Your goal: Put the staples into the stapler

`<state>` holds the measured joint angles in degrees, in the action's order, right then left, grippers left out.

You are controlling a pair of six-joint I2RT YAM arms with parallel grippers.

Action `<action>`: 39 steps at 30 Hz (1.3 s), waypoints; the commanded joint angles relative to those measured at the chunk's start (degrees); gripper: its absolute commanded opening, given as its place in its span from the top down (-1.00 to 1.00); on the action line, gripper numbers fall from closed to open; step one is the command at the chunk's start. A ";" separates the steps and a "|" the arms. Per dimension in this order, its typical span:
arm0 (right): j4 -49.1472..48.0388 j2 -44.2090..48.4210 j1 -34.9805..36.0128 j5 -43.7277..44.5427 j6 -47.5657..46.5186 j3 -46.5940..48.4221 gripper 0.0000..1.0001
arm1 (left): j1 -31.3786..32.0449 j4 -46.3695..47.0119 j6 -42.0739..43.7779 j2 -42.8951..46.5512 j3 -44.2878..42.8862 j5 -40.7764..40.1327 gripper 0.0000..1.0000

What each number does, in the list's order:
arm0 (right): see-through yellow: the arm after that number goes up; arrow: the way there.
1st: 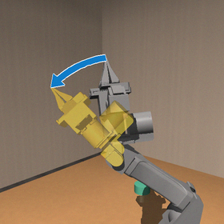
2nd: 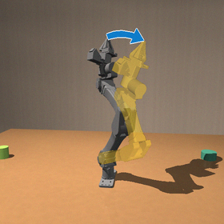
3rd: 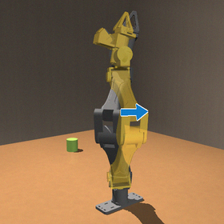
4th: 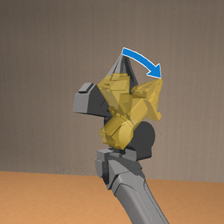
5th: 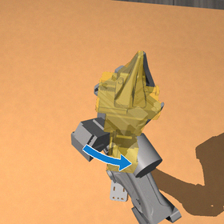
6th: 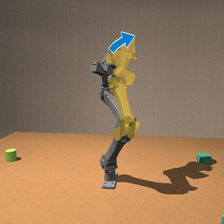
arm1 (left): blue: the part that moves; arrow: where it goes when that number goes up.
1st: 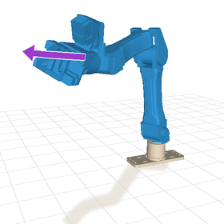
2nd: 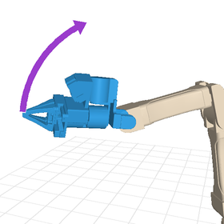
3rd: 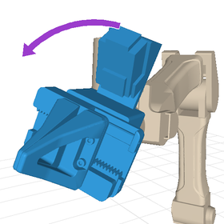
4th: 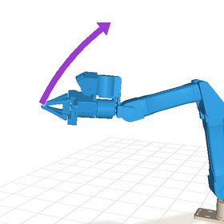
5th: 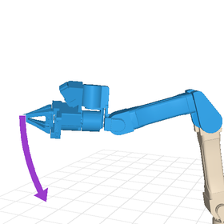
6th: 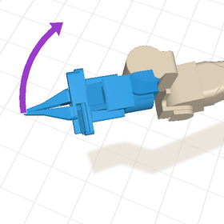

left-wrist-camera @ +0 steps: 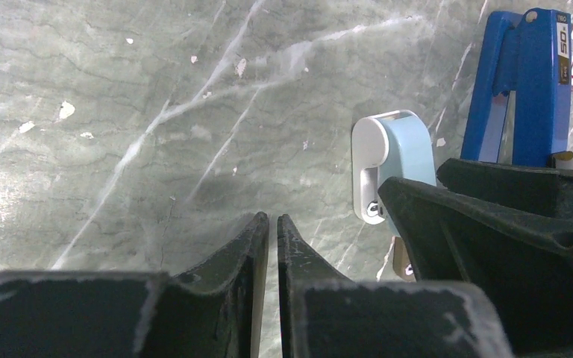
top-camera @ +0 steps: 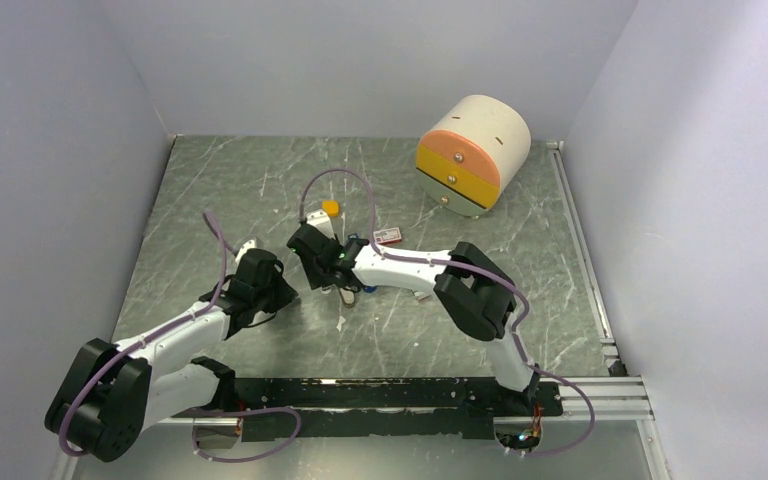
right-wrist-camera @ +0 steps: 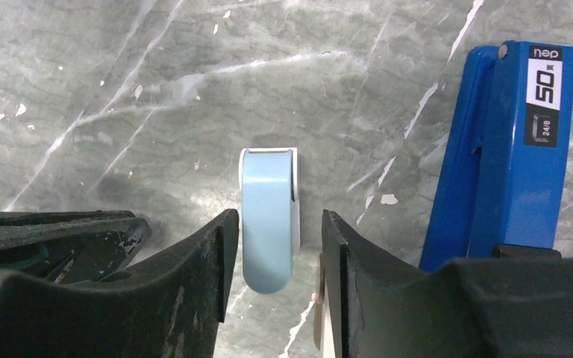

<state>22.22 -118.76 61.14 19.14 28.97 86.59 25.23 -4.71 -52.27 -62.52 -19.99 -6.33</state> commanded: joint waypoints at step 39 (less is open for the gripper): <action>13.90 71.05 -5.16 45.12 -10.91 -16.84 -1.00 | 0.03 -44.28 38.07 18.18 -58.85 -16.67 -0.88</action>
<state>34.28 -48.27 56.10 58.43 17.93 69.10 25.23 -44.56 -16.73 -44.88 -77.01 -19.97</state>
